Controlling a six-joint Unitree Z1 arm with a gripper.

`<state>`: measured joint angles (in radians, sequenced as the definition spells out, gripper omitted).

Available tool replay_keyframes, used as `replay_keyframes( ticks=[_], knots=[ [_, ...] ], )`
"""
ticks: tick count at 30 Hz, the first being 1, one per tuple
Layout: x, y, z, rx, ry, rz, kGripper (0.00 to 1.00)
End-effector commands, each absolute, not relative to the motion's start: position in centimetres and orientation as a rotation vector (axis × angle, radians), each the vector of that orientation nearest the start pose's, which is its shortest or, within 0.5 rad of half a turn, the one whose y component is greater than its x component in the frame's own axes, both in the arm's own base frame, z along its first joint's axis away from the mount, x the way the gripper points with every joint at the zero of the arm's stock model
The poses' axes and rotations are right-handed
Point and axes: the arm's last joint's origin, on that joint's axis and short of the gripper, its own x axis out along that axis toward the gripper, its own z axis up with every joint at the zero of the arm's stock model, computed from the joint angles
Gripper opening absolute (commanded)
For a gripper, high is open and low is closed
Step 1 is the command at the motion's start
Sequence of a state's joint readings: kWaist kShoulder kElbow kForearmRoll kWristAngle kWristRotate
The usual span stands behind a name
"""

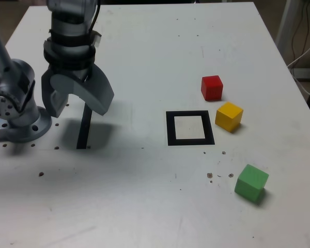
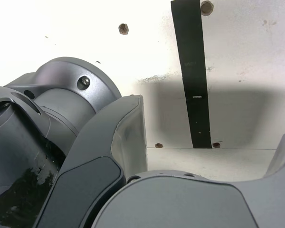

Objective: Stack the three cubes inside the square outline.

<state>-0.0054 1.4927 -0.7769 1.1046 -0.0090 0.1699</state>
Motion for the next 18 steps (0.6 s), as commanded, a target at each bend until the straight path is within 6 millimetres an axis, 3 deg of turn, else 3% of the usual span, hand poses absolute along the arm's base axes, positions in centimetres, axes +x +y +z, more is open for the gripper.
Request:
replay_keyframes(
  ticks=[1,18],
  knots=[
    [14.44,-0.05,23.60,0.109,1.817,-0.164,1.00],
    [14.77,0.22,23.99,0.102,1.807,-0.147,1.00]
  ],
)
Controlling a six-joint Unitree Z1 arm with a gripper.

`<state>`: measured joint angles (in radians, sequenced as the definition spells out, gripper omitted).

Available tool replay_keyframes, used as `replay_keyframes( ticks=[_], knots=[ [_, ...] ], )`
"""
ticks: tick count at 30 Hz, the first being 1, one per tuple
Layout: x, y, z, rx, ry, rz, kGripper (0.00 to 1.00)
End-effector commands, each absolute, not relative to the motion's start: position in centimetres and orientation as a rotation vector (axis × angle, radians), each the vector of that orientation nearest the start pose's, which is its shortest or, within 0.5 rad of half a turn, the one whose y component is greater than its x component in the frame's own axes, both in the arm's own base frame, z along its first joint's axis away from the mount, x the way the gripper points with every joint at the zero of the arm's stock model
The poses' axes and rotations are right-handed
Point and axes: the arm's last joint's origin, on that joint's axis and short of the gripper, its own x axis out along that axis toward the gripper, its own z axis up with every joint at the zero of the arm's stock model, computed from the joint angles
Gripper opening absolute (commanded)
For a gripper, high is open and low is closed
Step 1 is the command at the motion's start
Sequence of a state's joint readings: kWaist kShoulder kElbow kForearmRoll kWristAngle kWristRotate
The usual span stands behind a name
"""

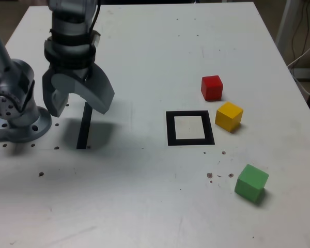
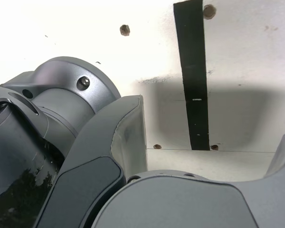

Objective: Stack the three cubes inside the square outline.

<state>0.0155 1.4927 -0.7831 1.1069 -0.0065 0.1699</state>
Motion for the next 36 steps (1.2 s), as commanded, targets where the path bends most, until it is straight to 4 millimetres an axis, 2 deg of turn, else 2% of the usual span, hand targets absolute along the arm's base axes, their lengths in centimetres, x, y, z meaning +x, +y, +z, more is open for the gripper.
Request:
replay_keyframes(
  ticks=[1,8,19,26,36],
  knots=[
    [14.9,0.2,24.1,0.102,1.807,-0.147,1.00],
    [17.3,0.4,25.1,0.109,1.789,-0.139,1.00],
    [23.0,1.5,27.3,0.101,1.741,-0.080,1.00],
    [28.3,2.3,27.9,0.112,1.718,-0.051,1.00],
    [36.1,3.8,26.6,0.101,1.690,-0.016,1.00]
  ],
)
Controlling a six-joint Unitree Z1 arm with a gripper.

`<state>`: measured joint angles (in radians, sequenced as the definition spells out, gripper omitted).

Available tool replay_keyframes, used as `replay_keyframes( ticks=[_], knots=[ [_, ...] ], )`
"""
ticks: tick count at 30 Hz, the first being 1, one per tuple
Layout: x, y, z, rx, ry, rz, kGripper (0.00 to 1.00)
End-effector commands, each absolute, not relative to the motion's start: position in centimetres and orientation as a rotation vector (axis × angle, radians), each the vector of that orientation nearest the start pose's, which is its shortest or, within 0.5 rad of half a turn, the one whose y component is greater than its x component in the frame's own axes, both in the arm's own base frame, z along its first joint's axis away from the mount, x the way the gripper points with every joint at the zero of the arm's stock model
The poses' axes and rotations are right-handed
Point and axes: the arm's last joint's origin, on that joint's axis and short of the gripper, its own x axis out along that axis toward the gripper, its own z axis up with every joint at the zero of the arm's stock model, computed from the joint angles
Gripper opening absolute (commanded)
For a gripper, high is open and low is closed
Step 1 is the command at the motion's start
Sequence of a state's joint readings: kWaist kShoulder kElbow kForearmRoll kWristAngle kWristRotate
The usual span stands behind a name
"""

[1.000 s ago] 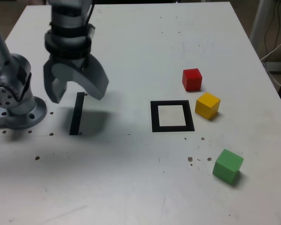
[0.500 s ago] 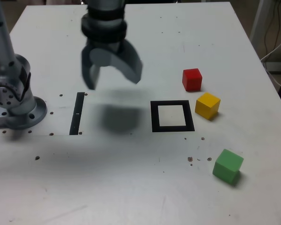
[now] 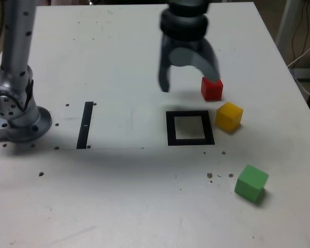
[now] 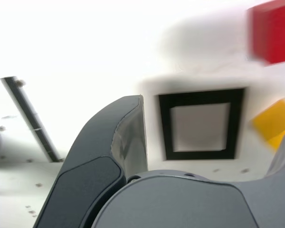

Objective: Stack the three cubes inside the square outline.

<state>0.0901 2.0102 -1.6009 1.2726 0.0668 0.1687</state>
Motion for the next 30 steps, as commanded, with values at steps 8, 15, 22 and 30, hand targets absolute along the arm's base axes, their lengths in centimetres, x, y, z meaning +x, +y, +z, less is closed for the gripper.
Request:
replay_keyframes(
  ticks=[8,15,22,30],
  knots=[
    [40.0,6.0,24.9,0.039,1.672,0.046,1.00],
    [41.4,7.8,23.2,-0.004,1.693,0.070,0.99],
    [42.1,8.4,21.9,-0.032,1.711,0.063,0.96],
    [42.4,8.8,21.3,-0.050,1.717,0.097,0.61]
  ],
)
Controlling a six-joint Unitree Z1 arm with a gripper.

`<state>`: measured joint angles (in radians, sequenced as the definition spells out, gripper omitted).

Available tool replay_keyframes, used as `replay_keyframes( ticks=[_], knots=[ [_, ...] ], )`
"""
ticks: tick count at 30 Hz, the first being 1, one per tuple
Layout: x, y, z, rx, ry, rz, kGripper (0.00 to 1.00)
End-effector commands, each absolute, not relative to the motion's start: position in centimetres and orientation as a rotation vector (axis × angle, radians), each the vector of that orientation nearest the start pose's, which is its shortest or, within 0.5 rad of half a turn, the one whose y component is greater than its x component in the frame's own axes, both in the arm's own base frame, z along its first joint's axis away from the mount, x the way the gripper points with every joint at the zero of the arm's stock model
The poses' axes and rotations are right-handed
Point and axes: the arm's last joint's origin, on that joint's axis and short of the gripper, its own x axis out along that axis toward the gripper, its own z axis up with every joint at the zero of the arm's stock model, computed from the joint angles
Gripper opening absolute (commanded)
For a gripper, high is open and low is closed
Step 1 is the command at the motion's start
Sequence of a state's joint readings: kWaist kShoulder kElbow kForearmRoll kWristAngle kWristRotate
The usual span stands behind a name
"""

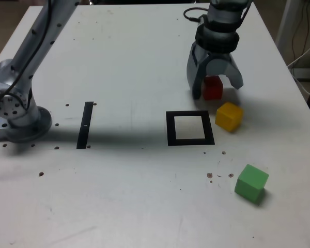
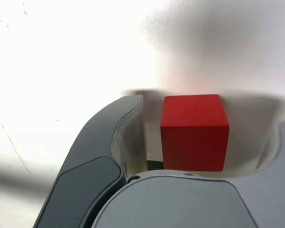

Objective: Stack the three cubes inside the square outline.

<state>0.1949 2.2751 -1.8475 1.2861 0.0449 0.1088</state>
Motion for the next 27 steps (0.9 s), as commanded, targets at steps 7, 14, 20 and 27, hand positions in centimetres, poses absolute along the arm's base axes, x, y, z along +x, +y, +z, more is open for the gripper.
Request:
replay_keyframes(
  ticks=[7,14,20,27],
  knots=[
    [42.51,8.87,21.42,-0.043,1.704,0.125,0.28],
    [42.39,8.87,21.42,-0.038,1.709,0.124,0.28],
    [42.38,8.87,21.47,-0.036,1.706,0.125,0.28],
    [42.24,8.81,21.76,-0.034,1.701,0.125,0.28]
  ],
)
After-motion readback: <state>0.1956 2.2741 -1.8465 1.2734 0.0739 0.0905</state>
